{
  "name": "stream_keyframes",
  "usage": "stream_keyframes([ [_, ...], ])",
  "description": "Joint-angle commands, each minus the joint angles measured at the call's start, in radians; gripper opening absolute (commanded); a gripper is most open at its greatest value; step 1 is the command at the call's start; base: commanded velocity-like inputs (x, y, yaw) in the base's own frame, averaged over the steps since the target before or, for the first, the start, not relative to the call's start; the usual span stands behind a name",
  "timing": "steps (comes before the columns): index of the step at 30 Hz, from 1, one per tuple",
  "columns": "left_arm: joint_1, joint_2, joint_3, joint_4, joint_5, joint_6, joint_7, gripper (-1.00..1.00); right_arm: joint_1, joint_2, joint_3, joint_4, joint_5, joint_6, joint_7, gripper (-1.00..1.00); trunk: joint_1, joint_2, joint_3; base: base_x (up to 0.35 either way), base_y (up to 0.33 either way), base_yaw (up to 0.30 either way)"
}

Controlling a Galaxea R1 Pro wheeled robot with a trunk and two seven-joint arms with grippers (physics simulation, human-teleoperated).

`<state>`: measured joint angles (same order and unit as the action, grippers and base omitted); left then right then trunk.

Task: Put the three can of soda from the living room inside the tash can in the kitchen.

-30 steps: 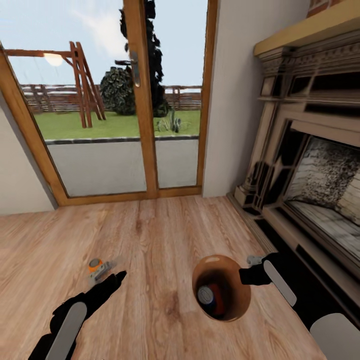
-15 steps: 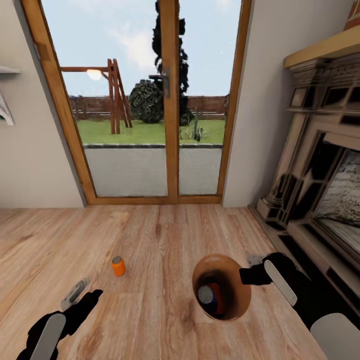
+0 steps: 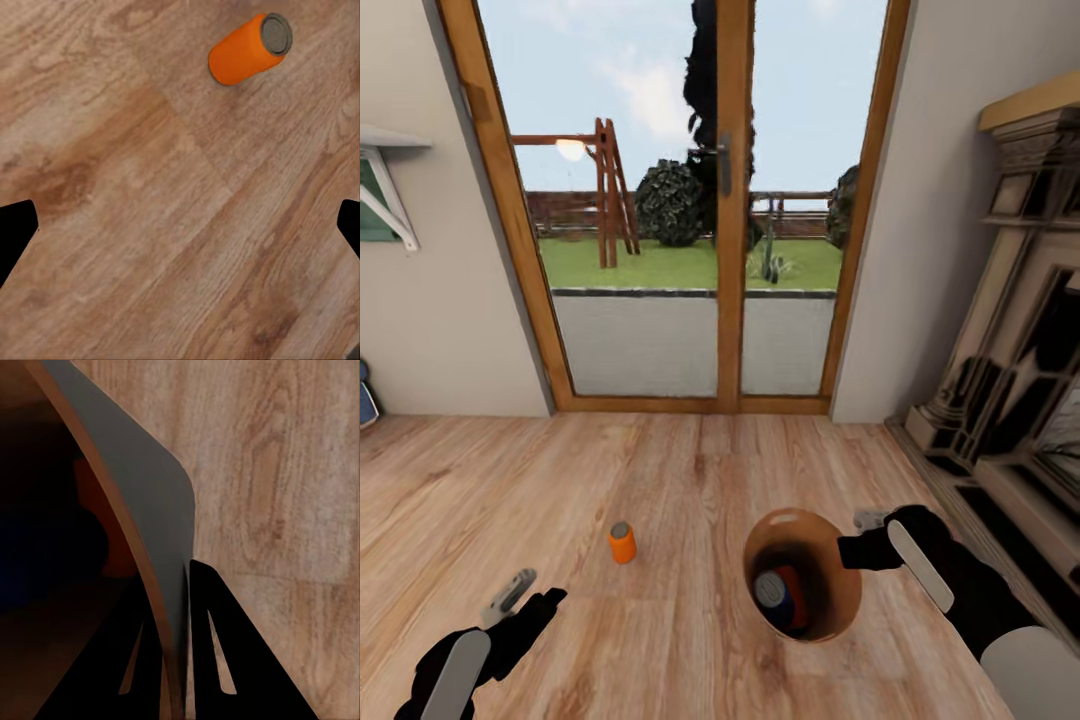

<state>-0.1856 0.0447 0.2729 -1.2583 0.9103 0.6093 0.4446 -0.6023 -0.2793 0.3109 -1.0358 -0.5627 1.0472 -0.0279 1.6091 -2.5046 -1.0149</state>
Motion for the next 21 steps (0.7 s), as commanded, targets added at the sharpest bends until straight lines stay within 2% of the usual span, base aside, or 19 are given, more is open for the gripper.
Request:
stream_keyframes([
  [1, 0.0, 0.0, 0.0, -0.001, 0.0, 0.004, 0.0, 1.0, -0.001, 0.0, -0.001, 0.0, -0.025, 0.0, 0.004, -1.0, 0.0, 0.0, 0.0, 0.218, 0.293, 0.001],
  [2, -0.001, 0.003, -0.09, -0.025, -0.002, 0.048, 0.028, 1.0, -0.002, 0.0, -0.009, 0.001, -0.026, 0.0, 0.003, -1.0, 0.0, 0.0, 0.0, 0.235, 0.291, 0.187],
  [3, 0.0, 0.003, -0.116, -0.076, -0.003, 0.08, 0.064, 1.0, -0.002, 0.0, -0.009, 0.002, -0.026, 0.0, 0.003, -1.0, 0.0, 0.0, 0.0, 0.243, 0.284, 0.24],
  [5, -0.001, 0.002, -0.141, -0.114, -0.002, 0.114, 0.117, 1.0, -0.002, 0.0, -0.01, 0.003, -0.026, 0.0, 0.003, -1.0, 0.0, 0.0, 0.0, 0.256, 0.272, 0.258],
  [6, -0.005, 0.002, -0.172, -0.129, -0.003, 0.136, 0.159, 1.0, -0.002, 0.0, -0.01, 0.004, -0.026, 0.0, 0.003, -1.0, 0.0, 0.0, 0.0, 0.276, 0.248, 0.216],
  [8, -0.035, -0.001, -0.255, -0.141, -0.003, 0.173, 0.266, 1.0, -0.002, 0.0, -0.01, 0.006, -0.026, 0.0, 0.002, -1.0, 0.0, 0.0, 0.0, 0.291, 0.228, 0.113],
  [9, -0.056, -0.005, -0.306, -0.13, -0.003, 0.185, 0.32, 1.0, -0.002, 0.0, -0.01, 0.007, -0.026, 0.0, 0.001, -1.0, 0.0, 0.0, 0.0, 0.301, 0.215, 0.057],
  [10, -0.067, -0.007, -0.331, -0.117, -0.004, 0.188, 0.342, 1.0, -0.002, 0.0, -0.01, 0.007, -0.026, 0.0, 0.001, -1.0, 0.0, 0.0, 0.0, 0.303, 0.21, 0.045],
  [11, -0.097, -0.01, -0.38, -0.074, -0.004, 0.193, 0.374, 1.0, -0.002, 0.0, -0.011, 0.007, -0.026, 0.0, 0.001, -1.0, 0.0, 0.0, 0.0, 0.306, 0.201, 0.029],
  [12, -0.114, -0.012, -0.404, -0.047, -0.003, 0.193, 0.386, 1.0, -0.002, 0.0, -0.011, 0.006, -0.026, 0.0, 0.001, -1.0, 0.0, 0.0, 0.0, 0.308, 0.193, 0.023],
  [14, -0.18, -0.029, -0.48, 0.073, -0.003, 0.189, 0.411, 1.0, -0.003, -0.003, -0.013, 0.0, -0.026, 0.0, 0.001, -1.0, 0.0, 0.0, 0.0, 0.321, 0.132, 0.012],
  [16, -0.211, -0.042, -0.511, 0.133, -0.003, 0.186, 0.419, 1.0, -0.004, -0.006, -0.014, -0.002, -0.026, 0.0, 0.002, -1.0, 0.0, 0.0, 0.0, 0.333, 0.07, 0.006],
  [21, -0.244, -0.055, -0.538, 0.188, -0.002, 0.181, 0.424, 1.0, -0.006, -0.011, -0.016, -0.002, -0.03, 0.0, 0.002, -1.0, 0.0, 0.0, 0.0, 0.341, 0.023, 0.002],
])
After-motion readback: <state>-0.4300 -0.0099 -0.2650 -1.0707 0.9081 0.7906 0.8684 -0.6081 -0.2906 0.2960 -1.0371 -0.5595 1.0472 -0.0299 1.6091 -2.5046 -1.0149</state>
